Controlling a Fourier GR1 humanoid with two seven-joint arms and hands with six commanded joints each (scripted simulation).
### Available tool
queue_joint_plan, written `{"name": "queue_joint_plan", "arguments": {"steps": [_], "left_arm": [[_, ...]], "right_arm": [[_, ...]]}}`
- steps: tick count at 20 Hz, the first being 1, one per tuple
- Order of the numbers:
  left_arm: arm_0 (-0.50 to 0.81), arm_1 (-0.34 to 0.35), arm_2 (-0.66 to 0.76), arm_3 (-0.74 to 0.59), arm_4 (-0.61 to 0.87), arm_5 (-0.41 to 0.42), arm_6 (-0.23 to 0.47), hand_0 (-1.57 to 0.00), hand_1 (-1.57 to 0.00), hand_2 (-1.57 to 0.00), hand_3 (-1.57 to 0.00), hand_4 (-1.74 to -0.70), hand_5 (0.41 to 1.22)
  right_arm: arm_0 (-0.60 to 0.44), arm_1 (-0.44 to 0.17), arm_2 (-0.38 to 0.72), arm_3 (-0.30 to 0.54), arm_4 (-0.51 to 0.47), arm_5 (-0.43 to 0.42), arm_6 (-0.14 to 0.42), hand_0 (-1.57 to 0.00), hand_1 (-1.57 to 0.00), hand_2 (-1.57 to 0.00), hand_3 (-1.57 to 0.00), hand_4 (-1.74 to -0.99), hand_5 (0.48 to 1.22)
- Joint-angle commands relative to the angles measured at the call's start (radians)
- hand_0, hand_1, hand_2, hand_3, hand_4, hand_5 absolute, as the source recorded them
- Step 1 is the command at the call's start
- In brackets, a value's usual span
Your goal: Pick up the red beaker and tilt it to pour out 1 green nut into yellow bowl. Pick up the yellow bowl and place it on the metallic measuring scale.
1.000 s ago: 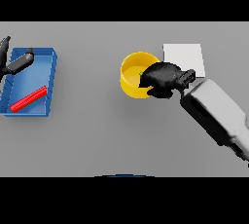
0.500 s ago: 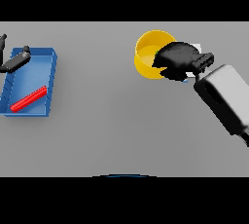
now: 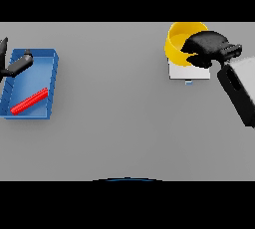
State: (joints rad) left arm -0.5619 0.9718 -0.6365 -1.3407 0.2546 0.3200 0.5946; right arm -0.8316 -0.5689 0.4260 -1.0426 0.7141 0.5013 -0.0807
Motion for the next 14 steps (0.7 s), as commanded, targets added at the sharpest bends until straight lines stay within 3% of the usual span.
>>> {"name": "queue_joint_plan", "arguments": {"steps": [1,8,14], "left_arm": [[-0.004,-0.005,0.001,0.009,0.001,-0.002,-0.003,0.00,0.00,0.00,0.00,-0.83,0.774],[0.016,0.016,0.015,0.005,0.015,-0.008,-0.010,0.00,0.00,0.00,0.00,-0.81,0.753],[0.004,0.015,0.015,0.005,0.011,-0.005,-0.002,0.00,0.00,0.00,0.00,-0.80,0.725]], "right_arm": [[-0.005,0.006,0.002,0.030,0.007,-0.019,-0.003,-1.57,-1.57,-1.57,-1.17,-1.720,1.221],[-0.033,0.027,0.009,0.258,0.021,-0.130,-0.065,-1.57,-1.57,-1.57,-1.39,-1.724,1.221],[-0.067,0.070,0.025,0.389,0.026,-0.191,-0.059,-1.57,-1.49,-1.57,-1.50,-1.727,1.221]]}}
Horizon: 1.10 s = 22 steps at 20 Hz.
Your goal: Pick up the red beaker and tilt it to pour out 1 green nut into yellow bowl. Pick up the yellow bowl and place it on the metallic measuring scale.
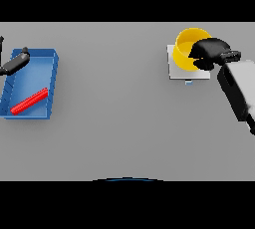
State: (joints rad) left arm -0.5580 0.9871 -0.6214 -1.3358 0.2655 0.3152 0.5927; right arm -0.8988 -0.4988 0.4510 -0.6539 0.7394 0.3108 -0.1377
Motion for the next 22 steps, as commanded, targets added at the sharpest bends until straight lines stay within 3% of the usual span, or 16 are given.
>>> {"name": "queue_joint_plan", "arguments": {"steps": [1,3,5,6,7,8,10,13,17,22], "left_arm": [[-0.006,-0.006,-0.005,-0.006,-0.002,0.001,0.011,0.00,0.00,0.00,0.00,-0.81,0.728],[-0.023,-0.021,-0.006,0.026,-0.008,-0.007,0.003,0.00,0.00,0.00,0.00,-0.81,0.734],[-0.024,-0.019,-0.002,0.032,-0.005,-0.011,-0.007,0.00,0.00,0.00,0.00,-0.81,0.740],[-0.019,-0.019,-0.004,0.024,-0.003,-0.012,-0.005,0.00,0.00,0.00,0.00,-0.81,0.745],[-0.016,-0.021,-0.007,0.022,-0.002,-0.014,-0.008,0.00,0.00,0.00,0.00,-0.81,0.745],[-0.019,-0.029,-0.012,0.024,-0.004,-0.014,0.002,0.00,0.00,0.00,0.00,-0.81,0.744],[-0.012,-0.023,-0.008,0.019,0.000,-0.008,0.008,0.00,0.00,0.00,0.00,-0.81,0.745],[-0.037,-0.040,-0.015,0.068,-0.017,-0.026,-0.001,0.00,0.00,0.00,0.00,-0.81,0.738],[-0.040,-0.038,-0.005,0.062,-0.006,-0.023,-0.005,0.00,0.00,0.00,0.00,-0.81,0.736],[-0.036,-0.048,-0.001,0.070,0.001,-0.021,-0.013,0.00,0.00,0.00,0.00,-0.82,0.734]], "right_arm": [[-0.001,-0.003,0.004,0.004,0.000,-0.005,-0.011,-1.57,-1.48,-1.57,-1.51,-1.727,1.221],[-0.010,0.009,0.005,0.039,-0.005,-0.014,-0.024,-1.55,-1.42,-1.57,-1.48,-1.721,1.221],[-0.021,0.012,0.002,0.055,-0.017,-0.001,-0.027,-1.54,-1.41,-1.57,-1.17,-1.728,1.221],[-0.024,0.013,-0.004,0.064,-0.023,0.008,-0.017,-1.54,-1.44,-1.50,-1.02,-1.659,1.221],[-0.026,0.020,-0.009,0.076,-0.028,0.006,-0.007,-1.52,-1.35,-1.35,-0.91,-1.596,1.134],[-0.033,0.019,-0.011,0.079,-0.032,0.021,-0.004,-1.22,-1.08,-1.13,-0.82,-1.548,1.053],[-0.039,0.025,-0.010,0.102,-0.030,0.024,-0.019,-0.78,-0.69,-0.81,-0.71,-1.470,0.928],[-0.049,0.027,-0.005,0.120,-0.024,0.032,-0.033,-0.40,-0.35,-0.52,-0.60,-1.410,0.821],[-0.056,0.027,0.009,0.143,-0.011,0.034,-0.073,-0.16,-0.14,-0.29,-0.47,-1.356,0.755],[-0.071,0.035,0.024,0.178,0.006,0.037,-0.092,-0.05,-0.05,-0.12,-0.35,-1.308,0.733]]}}
